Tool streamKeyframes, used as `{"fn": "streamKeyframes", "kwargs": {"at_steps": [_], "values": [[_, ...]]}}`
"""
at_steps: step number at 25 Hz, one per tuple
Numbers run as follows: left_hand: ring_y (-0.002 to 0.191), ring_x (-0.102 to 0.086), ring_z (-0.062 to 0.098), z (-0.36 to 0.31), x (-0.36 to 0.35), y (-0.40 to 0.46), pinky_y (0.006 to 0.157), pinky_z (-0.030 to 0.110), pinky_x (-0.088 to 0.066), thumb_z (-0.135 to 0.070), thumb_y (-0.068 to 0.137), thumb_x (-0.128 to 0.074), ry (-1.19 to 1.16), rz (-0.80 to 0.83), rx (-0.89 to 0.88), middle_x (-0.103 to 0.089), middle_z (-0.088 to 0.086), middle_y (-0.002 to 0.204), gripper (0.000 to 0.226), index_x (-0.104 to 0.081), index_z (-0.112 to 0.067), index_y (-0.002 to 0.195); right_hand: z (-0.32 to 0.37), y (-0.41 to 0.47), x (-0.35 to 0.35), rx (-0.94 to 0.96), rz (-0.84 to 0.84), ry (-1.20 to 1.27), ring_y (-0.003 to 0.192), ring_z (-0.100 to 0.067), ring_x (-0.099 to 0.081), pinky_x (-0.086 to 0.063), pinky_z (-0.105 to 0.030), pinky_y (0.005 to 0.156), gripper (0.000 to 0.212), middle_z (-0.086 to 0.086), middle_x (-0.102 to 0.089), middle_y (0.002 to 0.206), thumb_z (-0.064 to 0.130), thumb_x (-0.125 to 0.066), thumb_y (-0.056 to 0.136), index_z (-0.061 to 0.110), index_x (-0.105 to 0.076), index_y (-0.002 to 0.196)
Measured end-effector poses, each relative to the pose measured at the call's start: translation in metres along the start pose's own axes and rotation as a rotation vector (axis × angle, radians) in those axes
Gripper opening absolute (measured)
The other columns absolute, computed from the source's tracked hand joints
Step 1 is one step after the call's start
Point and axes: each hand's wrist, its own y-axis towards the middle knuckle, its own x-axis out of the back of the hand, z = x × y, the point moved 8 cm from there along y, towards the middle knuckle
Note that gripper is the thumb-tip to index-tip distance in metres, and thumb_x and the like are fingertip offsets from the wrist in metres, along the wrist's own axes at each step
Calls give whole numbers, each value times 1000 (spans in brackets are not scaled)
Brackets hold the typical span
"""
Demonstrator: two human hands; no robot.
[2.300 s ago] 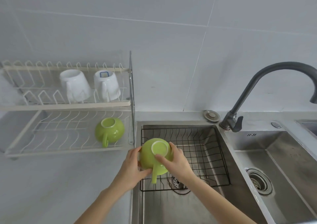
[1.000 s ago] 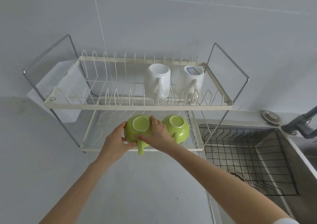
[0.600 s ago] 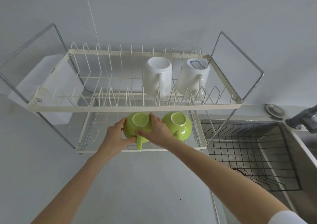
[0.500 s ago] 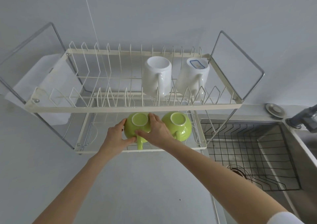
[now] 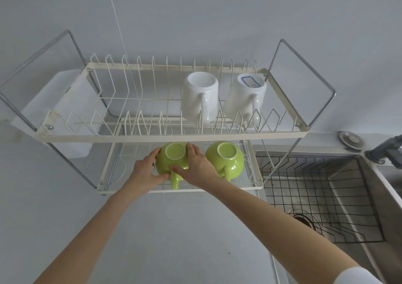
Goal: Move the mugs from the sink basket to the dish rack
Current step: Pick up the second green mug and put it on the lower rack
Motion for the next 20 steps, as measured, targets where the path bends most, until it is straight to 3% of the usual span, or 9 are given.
{"fn": "streamKeyframes", "kwargs": {"at_steps": [5, 10, 15, 20], "values": [[137, -23, 34, 1, -3, -1, 114, 47, -24, -23, 80, -66, 70, 88, 21, -31, 13, 149, 87, -8, -19, 145, 3, -16, 13, 130, -4, -45, 144, -23, -18, -25, -37, 115, 76, -8, -15, 157, 37, -53, 91, 8, -12, 147], [143, -15, 24, -23, 8, -10, 116, 38, -14, -11, 90, -50, -67, -71, -70, -16, 11, 155, 67, -11, -10, 144, -26, -32, 60, 166, -238, -174, 135, -29, -32, -28, -40, 113, 66, -14, -41, 141, 31, -59, 87, 6, -30, 140], [137, -27, 28, -45, 7, -10, 111, 36, -22, -12, 83, -62, -88, -184, -130, -32, 16, 146, 63, -30, -4, 136, -67, -37, 62, -3, -156, -214, 146, -29, -3, -10, -43, 119, 76, -10, -9, 158, 36, -59, 86, 18, -16, 146], [136, -28, 34, -36, -9, 0, 113, 47, -26, -27, 75, -70, -44, -113, -76, -28, 17, 148, 78, -28, -11, 139, -76, -38, 59, -14, -146, -171, 145, -31, -7, -20, -45, 116, 71, -10, -6, 158, 34, -58, 87, 18, -20, 145]]}}
